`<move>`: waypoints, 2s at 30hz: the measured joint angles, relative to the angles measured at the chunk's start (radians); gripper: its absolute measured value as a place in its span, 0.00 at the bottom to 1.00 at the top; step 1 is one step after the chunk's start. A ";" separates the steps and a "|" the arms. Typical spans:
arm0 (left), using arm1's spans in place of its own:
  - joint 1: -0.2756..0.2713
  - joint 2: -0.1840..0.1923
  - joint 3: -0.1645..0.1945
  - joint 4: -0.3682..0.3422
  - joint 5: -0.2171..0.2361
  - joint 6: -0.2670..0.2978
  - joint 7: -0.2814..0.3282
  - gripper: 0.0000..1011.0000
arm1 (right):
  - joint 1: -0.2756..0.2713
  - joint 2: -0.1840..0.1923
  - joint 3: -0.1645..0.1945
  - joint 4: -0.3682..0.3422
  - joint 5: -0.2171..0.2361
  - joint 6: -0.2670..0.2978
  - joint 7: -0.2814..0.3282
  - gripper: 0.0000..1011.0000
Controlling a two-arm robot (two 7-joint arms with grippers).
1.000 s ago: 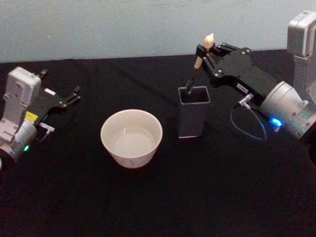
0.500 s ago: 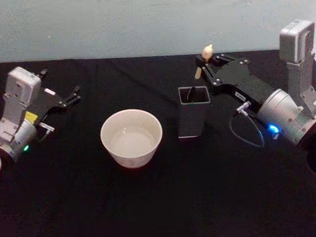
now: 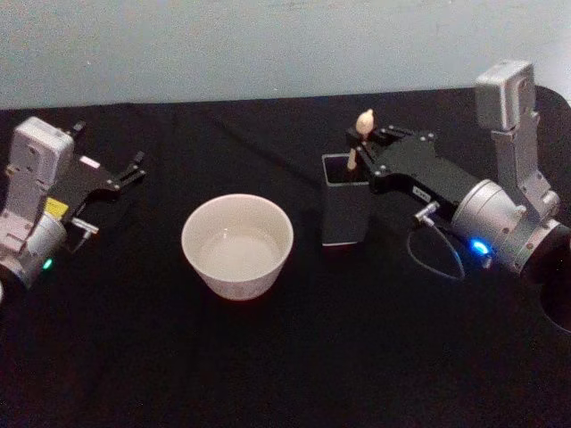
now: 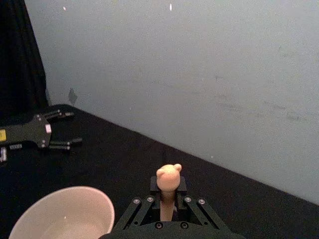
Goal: Pick up the stirring spoon with one hand, stir inside the cup, then place it back in its original position.
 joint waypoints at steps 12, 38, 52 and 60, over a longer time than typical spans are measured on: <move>0.000 0.000 0.000 0.000 0.000 0.000 0.000 0.99 | 0.013 -0.015 -0.022 0.053 -0.031 0.016 0.001 0.17; 0.000 0.000 0.000 0.000 0.000 0.000 0.000 0.99 | 0.021 -0.024 -0.031 0.076 -0.052 0.029 0.003 0.21; 0.000 0.000 0.000 0.000 0.000 0.000 0.000 0.99 | 0.020 -0.023 -0.030 0.075 -0.050 0.028 0.003 0.63; 0.000 0.000 0.000 0.000 0.000 0.000 0.000 0.99 | 0.020 -0.023 -0.030 0.075 -0.049 0.027 0.003 0.87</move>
